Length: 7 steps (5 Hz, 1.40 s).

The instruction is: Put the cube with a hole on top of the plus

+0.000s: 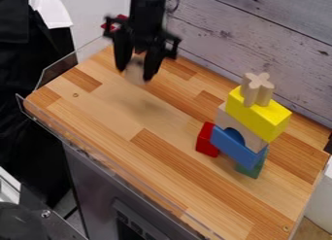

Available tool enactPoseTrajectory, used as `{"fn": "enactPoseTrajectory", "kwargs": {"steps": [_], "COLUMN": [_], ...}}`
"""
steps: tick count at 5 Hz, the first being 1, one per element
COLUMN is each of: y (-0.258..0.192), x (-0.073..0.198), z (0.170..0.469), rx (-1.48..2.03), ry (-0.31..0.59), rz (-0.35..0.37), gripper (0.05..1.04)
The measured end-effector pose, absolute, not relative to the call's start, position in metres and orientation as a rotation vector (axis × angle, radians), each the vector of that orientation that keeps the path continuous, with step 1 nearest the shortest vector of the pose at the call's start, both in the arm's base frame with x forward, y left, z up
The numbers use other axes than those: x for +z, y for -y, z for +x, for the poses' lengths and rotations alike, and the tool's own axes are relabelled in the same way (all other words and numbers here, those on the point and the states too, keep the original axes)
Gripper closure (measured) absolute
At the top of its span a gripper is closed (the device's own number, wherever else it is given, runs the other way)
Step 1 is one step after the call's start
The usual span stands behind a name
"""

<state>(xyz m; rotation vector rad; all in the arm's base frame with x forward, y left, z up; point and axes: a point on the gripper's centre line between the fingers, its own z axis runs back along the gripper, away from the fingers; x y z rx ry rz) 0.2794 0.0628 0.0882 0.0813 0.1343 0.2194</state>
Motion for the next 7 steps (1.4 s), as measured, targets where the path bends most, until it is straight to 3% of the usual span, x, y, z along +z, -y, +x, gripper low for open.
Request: {"fn": "enactPoseTrajectory", "kwargs": {"steps": [1, 2, 3, 4, 7], "y": [-0.045, -0.03, -0.005, 0.009, 0.06], "x": [0.129, 0.148, 0.171, 0.188, 0.199], "z": [0.274, 0.273, 0.285, 0.279, 0.271], "rx": [0.156, 0.115, 0.005, -0.044, -0.214], "ry": [-0.113, -0.1, -0.018, 0.005, -0.007], "rz": [0.109, 0.093, 0.009, -0.011, -0.03], "gripper": [0.523, 0.523, 0.523, 0.523, 0.523]}}
